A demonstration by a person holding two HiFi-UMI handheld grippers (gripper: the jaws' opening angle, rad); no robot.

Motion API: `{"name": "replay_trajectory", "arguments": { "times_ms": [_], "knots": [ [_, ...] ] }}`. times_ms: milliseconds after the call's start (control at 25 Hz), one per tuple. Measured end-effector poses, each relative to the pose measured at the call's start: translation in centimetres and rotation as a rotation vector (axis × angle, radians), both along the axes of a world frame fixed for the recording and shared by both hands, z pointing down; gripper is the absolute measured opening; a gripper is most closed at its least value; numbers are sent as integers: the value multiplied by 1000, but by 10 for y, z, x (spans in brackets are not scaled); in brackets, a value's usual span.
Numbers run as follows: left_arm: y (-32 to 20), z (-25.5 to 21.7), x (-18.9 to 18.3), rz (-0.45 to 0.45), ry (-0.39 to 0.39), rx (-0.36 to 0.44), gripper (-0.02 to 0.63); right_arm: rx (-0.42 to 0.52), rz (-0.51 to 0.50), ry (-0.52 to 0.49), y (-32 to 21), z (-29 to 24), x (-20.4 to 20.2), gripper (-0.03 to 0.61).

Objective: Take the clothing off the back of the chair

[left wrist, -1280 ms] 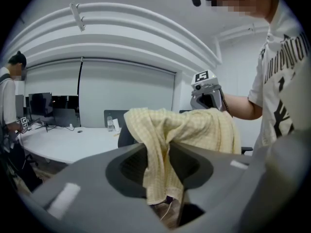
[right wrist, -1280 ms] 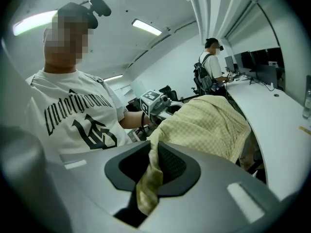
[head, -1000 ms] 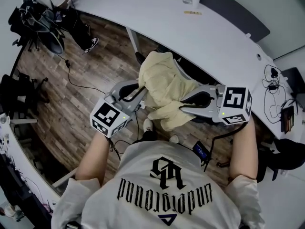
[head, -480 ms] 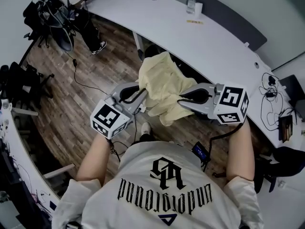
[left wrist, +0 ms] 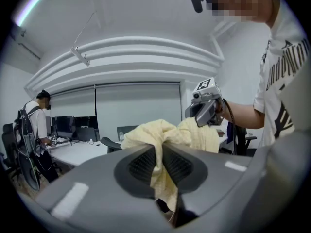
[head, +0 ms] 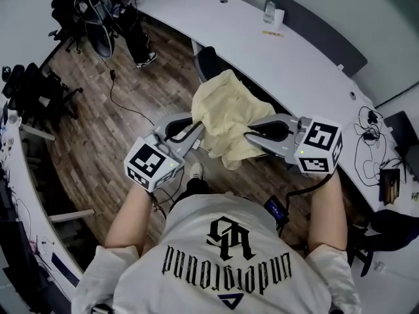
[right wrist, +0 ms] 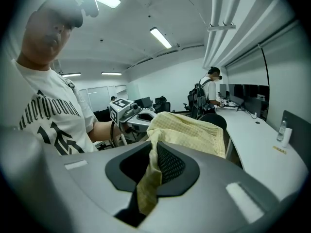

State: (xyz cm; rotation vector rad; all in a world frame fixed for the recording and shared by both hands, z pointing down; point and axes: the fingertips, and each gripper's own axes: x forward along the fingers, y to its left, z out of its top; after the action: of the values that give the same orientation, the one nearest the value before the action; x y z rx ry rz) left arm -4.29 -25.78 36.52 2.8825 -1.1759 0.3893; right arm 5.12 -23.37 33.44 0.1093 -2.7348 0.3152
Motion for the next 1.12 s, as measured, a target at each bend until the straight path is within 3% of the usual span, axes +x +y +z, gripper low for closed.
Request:
{"name": "replay_trajectory", "arguments": {
  "times_ms": [240,400,640,1120],
  "knots": [
    [54,2,-4,-31,0,-9,86,-2,38,-45,43,-1,-4,40],
    [63,-3,-4,-16,-1,-12,86,8,74,-62,49,-3,-4,40],
    [84,-6,-6,30,4,-12,86,23,144,-79,69,-5,-7,40],
    [201,-2,-59,144,7,-22,84,33,273,-86,186,2,-58,40]
  ]
}}
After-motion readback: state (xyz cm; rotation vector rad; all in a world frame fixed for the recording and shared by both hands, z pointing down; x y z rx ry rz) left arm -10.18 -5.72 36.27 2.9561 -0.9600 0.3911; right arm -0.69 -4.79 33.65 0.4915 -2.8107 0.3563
